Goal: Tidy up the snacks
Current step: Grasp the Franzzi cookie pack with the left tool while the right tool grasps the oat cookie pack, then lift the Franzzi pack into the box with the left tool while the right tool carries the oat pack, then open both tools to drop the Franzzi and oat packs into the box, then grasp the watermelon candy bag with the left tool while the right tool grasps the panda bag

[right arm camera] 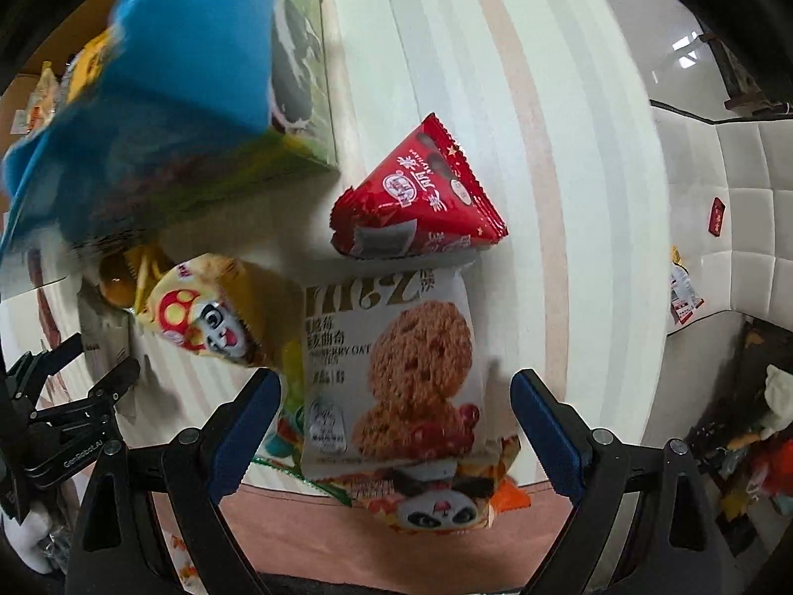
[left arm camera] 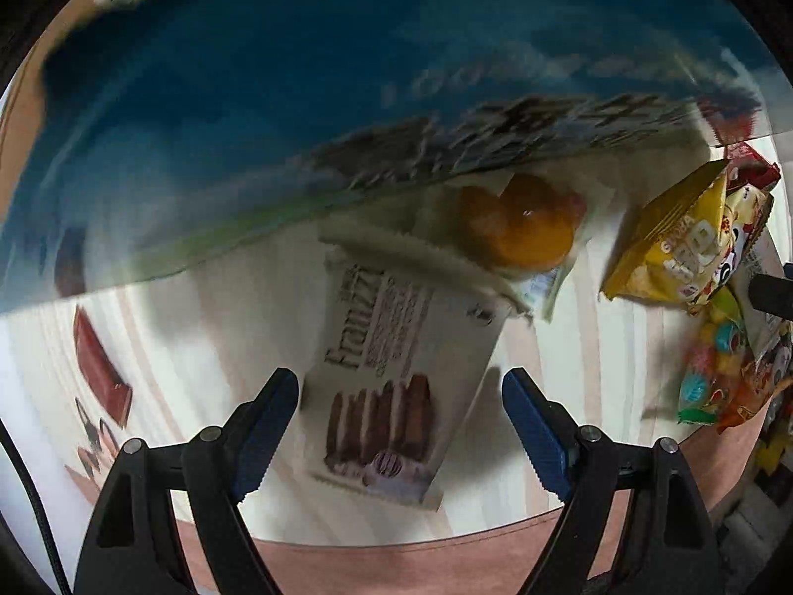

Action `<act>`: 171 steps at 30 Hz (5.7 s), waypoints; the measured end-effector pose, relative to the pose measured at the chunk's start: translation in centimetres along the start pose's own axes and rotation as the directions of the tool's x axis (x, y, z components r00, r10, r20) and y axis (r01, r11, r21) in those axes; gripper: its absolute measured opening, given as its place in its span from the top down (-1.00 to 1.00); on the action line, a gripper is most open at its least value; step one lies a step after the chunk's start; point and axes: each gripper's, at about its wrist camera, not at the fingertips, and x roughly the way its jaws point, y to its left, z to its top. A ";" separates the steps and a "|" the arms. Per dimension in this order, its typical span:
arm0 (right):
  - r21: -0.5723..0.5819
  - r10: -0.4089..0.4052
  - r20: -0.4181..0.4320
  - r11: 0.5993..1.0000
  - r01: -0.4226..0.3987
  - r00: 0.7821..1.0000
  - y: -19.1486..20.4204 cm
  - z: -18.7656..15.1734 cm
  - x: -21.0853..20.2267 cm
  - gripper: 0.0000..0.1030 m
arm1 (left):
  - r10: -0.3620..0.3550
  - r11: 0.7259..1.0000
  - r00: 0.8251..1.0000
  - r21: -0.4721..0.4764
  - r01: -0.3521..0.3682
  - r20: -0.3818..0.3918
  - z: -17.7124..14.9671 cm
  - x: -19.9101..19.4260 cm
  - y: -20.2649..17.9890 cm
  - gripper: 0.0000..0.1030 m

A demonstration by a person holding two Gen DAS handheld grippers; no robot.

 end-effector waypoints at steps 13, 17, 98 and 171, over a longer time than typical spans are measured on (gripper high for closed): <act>0.002 0.036 -0.035 0.999 -0.036 0.999 -1.0 0.1 1.8 -0.38 | -0.015 0.998 0.999 -0.060 0.016 0.029 -1.2 -0.5 1.4 -0.21; -0.005 0.033 -0.032 0.999 -0.033 0.999 -0.6 -1.2 2.0 -0.36 | -0.024 0.994 0.999 -0.104 0.027 0.027 -2.9 -0.1 2.4 -0.20; -0.036 0.114 0.280 0.993 -0.108 0.953 14.5 5.6 -10.7 -0.33 | -0.115 0.927 0.985 -0.343 0.152 0.125 8.7 -9.2 10.9 -0.18; 0.141 0.000 0.059 0.990 -0.009 0.998 -5.8 -12.5 2.0 -0.19 | 0.014 0.998 0.988 0.066 -0.025 0.155 -8.0 -4.4 -11.8 -0.75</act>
